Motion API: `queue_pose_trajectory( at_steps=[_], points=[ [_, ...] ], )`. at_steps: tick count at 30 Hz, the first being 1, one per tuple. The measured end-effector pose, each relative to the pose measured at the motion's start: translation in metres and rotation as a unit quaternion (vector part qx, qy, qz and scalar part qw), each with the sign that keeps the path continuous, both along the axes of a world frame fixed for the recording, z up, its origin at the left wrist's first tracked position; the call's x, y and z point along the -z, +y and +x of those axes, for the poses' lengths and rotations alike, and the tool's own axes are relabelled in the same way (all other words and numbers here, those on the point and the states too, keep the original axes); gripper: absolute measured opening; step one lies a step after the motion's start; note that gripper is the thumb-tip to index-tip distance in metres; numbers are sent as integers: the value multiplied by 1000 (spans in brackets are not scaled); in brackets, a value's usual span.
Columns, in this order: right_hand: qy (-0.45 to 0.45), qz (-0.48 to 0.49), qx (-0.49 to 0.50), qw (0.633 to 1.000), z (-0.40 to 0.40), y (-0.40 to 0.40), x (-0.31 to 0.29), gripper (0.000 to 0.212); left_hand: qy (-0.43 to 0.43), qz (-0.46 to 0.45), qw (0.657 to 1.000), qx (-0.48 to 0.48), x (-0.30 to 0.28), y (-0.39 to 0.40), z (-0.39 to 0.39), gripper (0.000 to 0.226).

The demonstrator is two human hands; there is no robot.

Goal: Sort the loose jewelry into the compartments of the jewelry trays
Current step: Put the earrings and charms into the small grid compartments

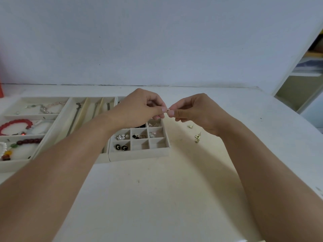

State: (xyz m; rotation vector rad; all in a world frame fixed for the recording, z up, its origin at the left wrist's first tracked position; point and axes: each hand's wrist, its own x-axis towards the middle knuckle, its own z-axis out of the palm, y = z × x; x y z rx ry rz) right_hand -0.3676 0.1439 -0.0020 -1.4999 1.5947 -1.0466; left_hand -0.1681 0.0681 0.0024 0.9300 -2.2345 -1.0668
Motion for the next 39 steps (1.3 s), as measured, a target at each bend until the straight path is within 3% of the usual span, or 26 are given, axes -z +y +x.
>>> queue_pose_trajectory(
  at_steps=[11, 13, 15, 18, 27, 31, 34, 39],
  points=[
    [16, 12, -29, 999, -14, 7, -9, 12, 48, 49, 998, -12, 2, 10, -6, 12],
    [125, 30, -1, 992, -28, 11, -15, 14, 50, 64, 997, -10, 2, 11, -6, 9],
    [268, 89, 17, 959, -48, 17, -20, 19, 49, 70, 996, -9, 2, 11, -5, 7],
    [332, 207, -4, 920, -64, 24, -23, 26, 30, 63, 998, -9, 3, 12, -4, 6],
    [304, 210, -46, 928, -53, 16, -3, 11, 5, 50, 999, -7, 7, 12, -6, 7],
    [296, 164, -44, 940, -50, 13, 0, 6, -31, 9, 999, -9, 8, 11, -7, 22],
    [225, 98, -32, 969, -48, 10, -3, 5, -49, 2, 999, -1, 8, 13, -8, 26],
    [90, -13, -30, 995, -33, 5, -4, 3, -25, 0, 1000, -18, 9, 12, -10, 12]
  ],
)
